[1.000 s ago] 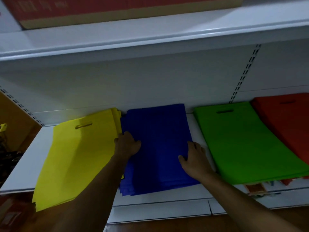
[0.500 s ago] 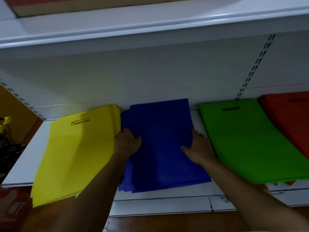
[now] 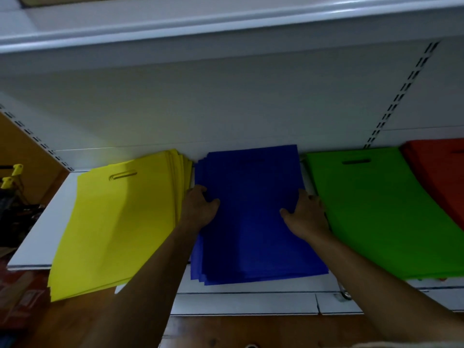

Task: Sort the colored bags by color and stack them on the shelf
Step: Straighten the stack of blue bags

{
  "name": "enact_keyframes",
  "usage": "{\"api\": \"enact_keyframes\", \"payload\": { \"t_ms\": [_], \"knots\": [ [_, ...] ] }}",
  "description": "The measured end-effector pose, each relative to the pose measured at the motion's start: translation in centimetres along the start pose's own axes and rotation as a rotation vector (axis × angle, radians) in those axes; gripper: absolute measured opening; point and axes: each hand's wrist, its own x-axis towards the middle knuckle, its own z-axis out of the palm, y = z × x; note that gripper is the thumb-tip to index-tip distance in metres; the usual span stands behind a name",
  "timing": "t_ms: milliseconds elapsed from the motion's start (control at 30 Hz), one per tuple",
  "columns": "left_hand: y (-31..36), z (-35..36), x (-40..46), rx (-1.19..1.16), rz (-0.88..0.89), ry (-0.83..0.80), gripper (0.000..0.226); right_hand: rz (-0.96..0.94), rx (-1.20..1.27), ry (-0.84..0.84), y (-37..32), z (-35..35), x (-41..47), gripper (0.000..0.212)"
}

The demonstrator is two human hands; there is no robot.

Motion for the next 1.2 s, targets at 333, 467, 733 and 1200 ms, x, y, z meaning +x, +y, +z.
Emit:
{"api": "enact_keyframes", "payload": {
  "t_ms": [333, 467, 733, 1200],
  "knots": [
    [-0.3, 0.2, 0.4, -0.114, -0.020, -0.035, 0.071, -0.083, -0.012, -0.005, 0.1, -0.2, 0.1, 0.072],
    [-0.9, -0.3, 0.5, 0.023, 0.003, -0.015, 0.076, -0.124, -0.044, -0.044, -0.1, 0.4, -0.6, 0.064],
    [-1.0, -0.8, -0.6, 0.022, 0.037, -0.057, 0.082, -0.157, -0.056, -0.063, 0.3, 0.4, -1.2, 0.066],
    [-1.5, -0.9, -2.7, 0.045, 0.105, -0.050, 0.064, -0.179, -0.020, -0.067, 1.5, 0.5, -2.6, 0.054]
  ]
}}
